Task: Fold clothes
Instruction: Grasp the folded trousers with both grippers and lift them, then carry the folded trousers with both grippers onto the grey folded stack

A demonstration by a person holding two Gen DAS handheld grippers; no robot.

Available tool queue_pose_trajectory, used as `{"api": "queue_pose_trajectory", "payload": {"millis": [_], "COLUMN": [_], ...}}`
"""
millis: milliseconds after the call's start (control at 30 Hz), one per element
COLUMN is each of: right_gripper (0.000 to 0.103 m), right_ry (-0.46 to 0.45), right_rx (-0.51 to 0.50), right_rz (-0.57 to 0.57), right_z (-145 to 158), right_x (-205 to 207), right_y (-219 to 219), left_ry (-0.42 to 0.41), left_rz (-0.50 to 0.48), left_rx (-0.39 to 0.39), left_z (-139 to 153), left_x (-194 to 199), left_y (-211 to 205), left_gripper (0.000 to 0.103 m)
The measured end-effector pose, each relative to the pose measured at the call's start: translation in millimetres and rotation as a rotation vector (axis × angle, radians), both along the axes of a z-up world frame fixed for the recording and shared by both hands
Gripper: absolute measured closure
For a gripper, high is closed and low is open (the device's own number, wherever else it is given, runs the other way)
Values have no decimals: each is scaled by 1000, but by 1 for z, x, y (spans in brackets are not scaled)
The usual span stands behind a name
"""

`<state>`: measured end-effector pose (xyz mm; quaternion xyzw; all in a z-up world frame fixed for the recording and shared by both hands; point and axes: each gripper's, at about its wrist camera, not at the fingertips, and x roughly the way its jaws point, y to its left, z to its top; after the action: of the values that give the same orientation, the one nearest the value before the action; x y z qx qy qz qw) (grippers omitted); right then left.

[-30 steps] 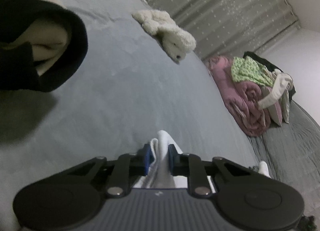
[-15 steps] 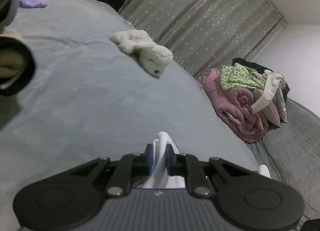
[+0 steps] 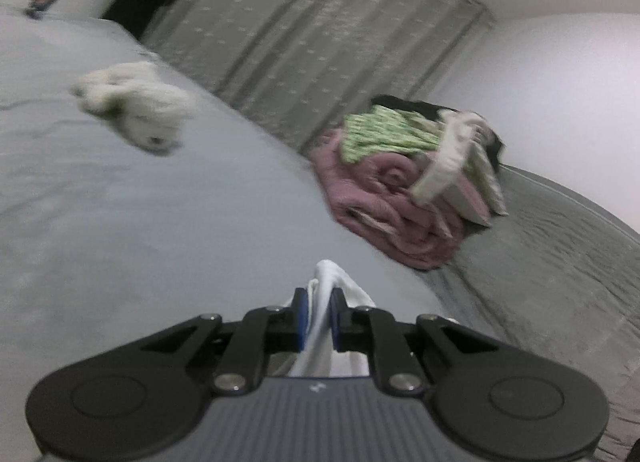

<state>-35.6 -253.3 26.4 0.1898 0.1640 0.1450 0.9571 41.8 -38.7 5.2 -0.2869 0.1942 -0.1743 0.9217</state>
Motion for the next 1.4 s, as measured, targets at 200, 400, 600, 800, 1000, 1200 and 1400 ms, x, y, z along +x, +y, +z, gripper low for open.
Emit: {"api": "queue_pose_trajectory", "payload": {"millis": [200,400,600,800,1000,1200,1400], "right_gripper": [82,82,82,82,82,82,82], "right_ry": [-72,-150,-247,-316,-378,-332,-269], "right_rx": [-74,-48,-14,19,30,106,161], "right_rz": [-77,-151,-201,-267,-331,-389,-420], "right_z": [29,36,33,26,12,-14,-33], "right_x": [4,7,23,40,43,58,72], "right_y": [-49,-111,-157,-189,-219,-254,-282], "left_ry": [-25,-87,-151,-193,-164,-178,-149], "left_rz": [-71,-128,-159,-197,-261,-304,-320], "left_rx": [-24,1,32,57,88,173,256], "left_z": [16,37,53,58,54,48,26], "left_x": [28,55,79,101,123,141,169], "left_y": [-71,-135,-183,-224,-265,-307,-342], "left_gripper": [92,92,92,92,92,92,92]}}
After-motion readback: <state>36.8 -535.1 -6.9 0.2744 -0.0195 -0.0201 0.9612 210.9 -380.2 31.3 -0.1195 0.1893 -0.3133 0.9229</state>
